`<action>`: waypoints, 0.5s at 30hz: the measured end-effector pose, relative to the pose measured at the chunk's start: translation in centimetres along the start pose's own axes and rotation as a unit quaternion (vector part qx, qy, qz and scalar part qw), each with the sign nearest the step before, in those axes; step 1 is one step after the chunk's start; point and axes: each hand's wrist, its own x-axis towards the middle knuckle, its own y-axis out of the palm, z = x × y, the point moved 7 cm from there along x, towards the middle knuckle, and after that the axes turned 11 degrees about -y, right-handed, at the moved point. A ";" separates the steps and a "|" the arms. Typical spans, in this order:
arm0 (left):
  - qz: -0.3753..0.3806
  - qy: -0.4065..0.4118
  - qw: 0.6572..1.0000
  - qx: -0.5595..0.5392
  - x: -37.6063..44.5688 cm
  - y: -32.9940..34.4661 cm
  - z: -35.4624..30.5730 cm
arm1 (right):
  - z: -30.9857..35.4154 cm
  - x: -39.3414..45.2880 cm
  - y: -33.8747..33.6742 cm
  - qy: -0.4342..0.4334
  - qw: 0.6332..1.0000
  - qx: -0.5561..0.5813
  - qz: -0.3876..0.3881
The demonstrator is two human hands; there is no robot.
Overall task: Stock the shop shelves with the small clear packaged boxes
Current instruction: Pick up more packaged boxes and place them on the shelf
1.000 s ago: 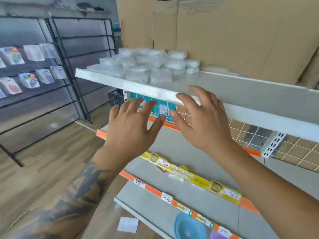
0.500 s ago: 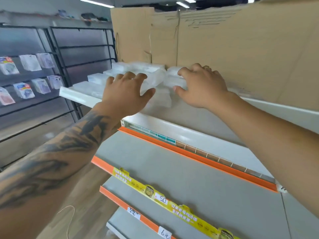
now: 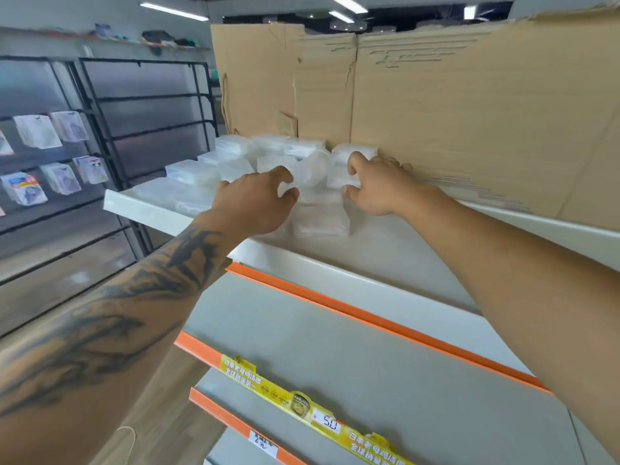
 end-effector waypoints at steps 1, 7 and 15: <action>0.012 -0.001 1.000 -0.013 0.3 0.0 0.2 | 0.0 0.2 0.0 0.005 1.000 0.000 -0.003; 0.050 0.021 0.997 -0.053 1.3 0.0 1.2 | 0.4 0.7 -0.4 0.050 0.998 0.009 -0.024; -0.004 0.050 0.972 -0.228 0.4 -1.8 1.6 | 1.8 -3.0 -2.2 0.089 0.993 0.034 -0.072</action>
